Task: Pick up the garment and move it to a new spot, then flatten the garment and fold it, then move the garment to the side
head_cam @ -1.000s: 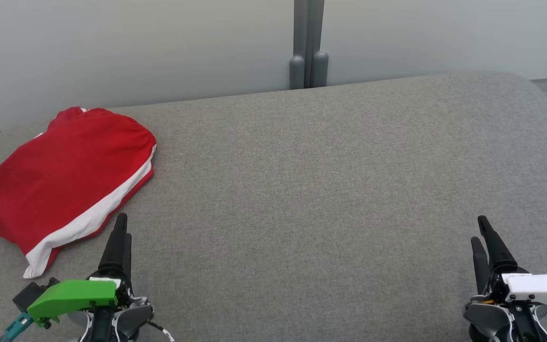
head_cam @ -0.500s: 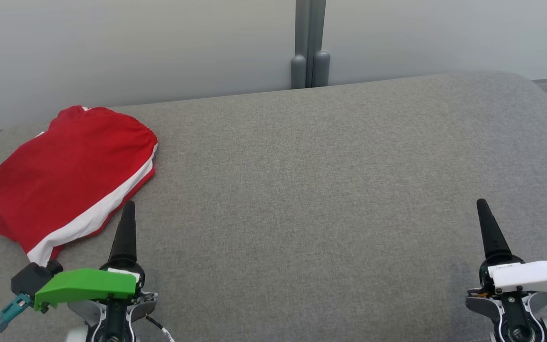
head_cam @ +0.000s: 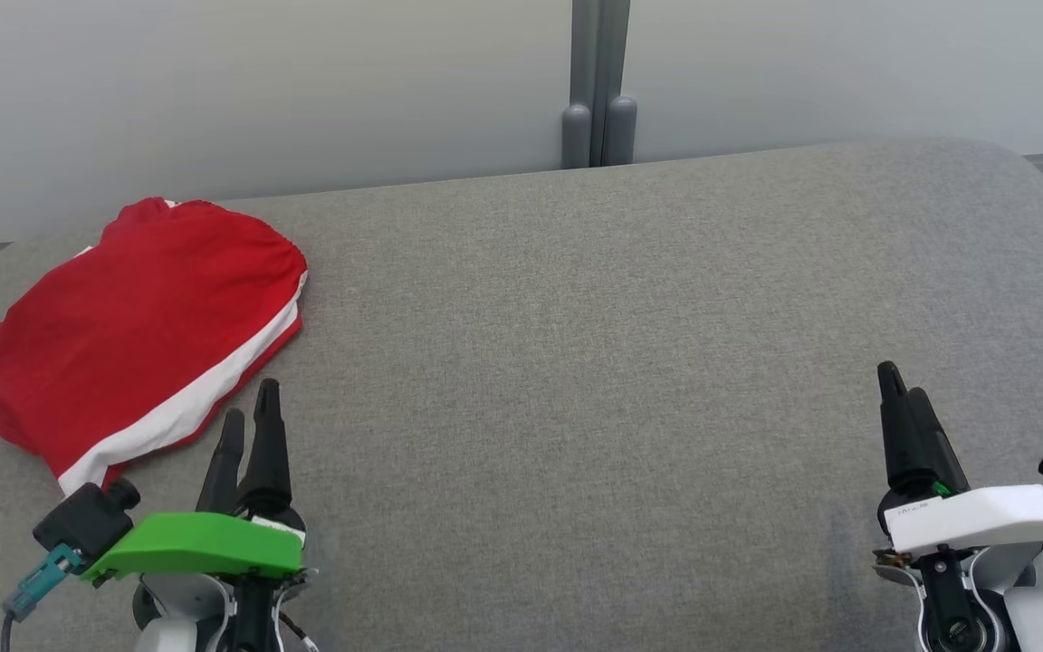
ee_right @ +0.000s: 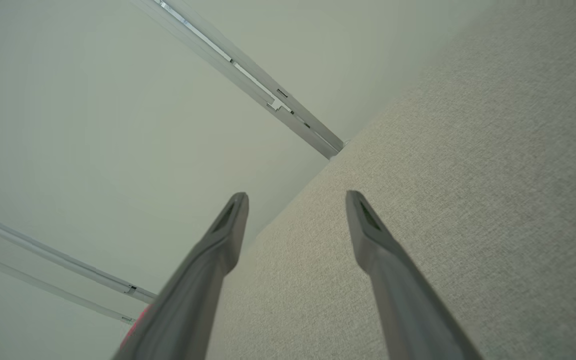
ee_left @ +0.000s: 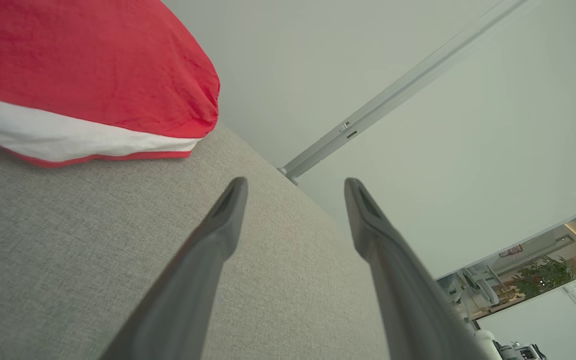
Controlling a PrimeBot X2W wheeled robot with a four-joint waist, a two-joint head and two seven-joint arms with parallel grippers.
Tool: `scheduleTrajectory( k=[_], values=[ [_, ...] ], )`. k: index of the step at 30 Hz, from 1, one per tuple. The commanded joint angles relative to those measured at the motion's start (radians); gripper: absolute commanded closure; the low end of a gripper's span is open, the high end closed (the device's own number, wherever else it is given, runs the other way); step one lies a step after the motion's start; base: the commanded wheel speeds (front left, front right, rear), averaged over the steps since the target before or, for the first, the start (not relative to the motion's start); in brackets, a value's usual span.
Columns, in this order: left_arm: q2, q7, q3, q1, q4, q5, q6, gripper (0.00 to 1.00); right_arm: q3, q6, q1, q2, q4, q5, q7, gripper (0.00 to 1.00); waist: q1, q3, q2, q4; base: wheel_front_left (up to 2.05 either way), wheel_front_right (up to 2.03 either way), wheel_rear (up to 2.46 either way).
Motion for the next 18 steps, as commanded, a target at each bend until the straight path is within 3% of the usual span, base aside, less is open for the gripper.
scheduleTrajectory(
  k=[1,18],
  values=[
    [0.004,-0.013,-0.009,0.004,-0.023,0.062,0.010,0.00,0.013,0.001,-0.002,-0.007,-0.021,-0.058,-0.015,0.00,0.0000,0.000,0.0000,0.001,0.00,0.00,0.00],
    [0.005,-0.060,-0.045,0.058,-0.032,0.295,0.044,0.00,0.061,0.001,0.012,-0.008,-0.036,-0.261,-0.065,0.00,0.0000,-0.004,0.0000,0.006,0.00,0.00,0.00]
  ],
)
